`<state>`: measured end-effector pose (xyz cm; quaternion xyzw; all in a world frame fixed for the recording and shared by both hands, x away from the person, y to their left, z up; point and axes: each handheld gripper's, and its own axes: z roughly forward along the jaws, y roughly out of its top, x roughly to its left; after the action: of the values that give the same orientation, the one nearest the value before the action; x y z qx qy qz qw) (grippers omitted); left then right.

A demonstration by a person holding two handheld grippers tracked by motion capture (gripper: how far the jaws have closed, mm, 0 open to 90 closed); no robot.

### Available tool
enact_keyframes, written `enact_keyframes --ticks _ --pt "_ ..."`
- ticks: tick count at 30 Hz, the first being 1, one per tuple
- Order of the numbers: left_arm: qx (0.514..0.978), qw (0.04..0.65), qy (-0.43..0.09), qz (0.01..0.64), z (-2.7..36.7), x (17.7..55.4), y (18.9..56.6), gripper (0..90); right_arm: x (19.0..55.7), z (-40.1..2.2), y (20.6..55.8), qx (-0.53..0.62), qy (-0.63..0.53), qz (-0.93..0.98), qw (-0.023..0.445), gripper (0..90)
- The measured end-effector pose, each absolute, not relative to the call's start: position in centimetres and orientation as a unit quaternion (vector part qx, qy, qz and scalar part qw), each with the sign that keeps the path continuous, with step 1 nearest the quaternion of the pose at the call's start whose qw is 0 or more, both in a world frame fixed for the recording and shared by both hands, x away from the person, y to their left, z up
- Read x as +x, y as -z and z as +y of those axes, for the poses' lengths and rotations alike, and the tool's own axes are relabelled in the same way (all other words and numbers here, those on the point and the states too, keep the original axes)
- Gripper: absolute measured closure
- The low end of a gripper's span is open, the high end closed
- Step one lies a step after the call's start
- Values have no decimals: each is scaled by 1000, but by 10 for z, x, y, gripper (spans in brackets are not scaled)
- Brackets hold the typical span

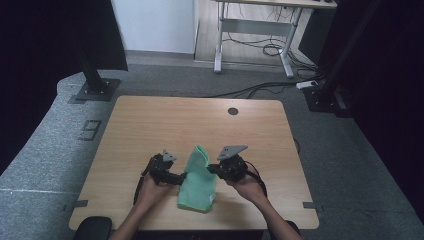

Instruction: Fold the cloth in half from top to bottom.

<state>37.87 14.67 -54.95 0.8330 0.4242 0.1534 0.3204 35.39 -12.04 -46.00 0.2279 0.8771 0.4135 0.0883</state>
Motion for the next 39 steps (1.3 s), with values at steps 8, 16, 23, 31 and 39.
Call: enact_keyframes --ticks 8,16,23,31,39 --pt "832 320 -154 426 147 378 549 0 329 -123 479 222 -407 884 61 849" --pt "831 320 -155 428 146 378 549 0 311 -119 501 221 -401 889 32 847" --pt "830 320 -156 429 146 378 550 0 300 -114 526 229 -370 900 24 846" --pt "829 319 -156 431 146 382 550 0 301 -113 532 236 -354 904 52 852" --pt "828 319 -156 434 146 414 549 0 334 -122 535 275 -362 888 71 852"
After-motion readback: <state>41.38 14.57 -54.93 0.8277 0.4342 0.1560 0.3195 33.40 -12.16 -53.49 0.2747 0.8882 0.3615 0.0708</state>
